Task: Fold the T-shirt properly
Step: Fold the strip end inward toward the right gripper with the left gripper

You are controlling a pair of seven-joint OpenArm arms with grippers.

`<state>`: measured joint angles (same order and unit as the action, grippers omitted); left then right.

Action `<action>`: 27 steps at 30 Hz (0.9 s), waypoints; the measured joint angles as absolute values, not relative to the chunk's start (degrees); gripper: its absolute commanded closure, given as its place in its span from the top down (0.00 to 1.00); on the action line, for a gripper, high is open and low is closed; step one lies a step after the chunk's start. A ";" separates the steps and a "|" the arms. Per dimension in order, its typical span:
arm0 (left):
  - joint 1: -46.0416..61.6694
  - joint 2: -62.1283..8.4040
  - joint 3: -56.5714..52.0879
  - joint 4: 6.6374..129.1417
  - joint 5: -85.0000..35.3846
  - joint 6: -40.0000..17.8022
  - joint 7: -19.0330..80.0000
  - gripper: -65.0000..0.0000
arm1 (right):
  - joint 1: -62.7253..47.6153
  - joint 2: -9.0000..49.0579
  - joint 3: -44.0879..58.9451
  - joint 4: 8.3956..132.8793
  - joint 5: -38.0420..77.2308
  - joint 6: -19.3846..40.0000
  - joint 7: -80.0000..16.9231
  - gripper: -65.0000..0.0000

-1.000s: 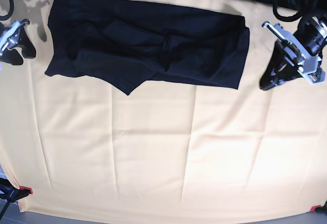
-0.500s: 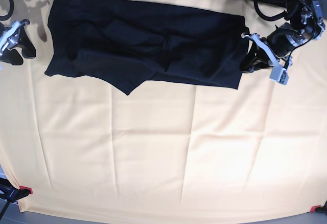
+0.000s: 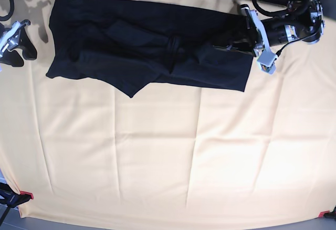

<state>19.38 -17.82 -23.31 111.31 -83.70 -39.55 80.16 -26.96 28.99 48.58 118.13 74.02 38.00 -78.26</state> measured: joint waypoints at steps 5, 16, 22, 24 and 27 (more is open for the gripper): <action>19.53 -18.70 -23.31 111.31 -83.59 -39.55 80.44 0.00 | -26.96 28.99 48.58 118.13 74.04 38.00 -78.24 0.47; 22.83 -25.76 -21.21 111.33 -83.59 -39.55 80.36 0.00 | -26.96 28.99 48.58 118.13 74.02 38.00 -78.26 0.47; 24.18 -28.91 -16.23 111.33 -83.59 -39.55 80.38 0.00 | -26.96 28.99 48.58 118.13 74.02 38.00 -78.26 0.47; 24.32 -29.15 -13.89 111.33 -83.59 -39.55 80.38 0.00 | -26.96 28.99 48.58 118.13 74.02 38.00 -78.26 0.47; 24.45 -29.19 -9.96 111.33 -83.59 -39.55 80.38 0.00 | -26.96 28.93 48.58 118.13 74.00 38.00 -78.26 0.47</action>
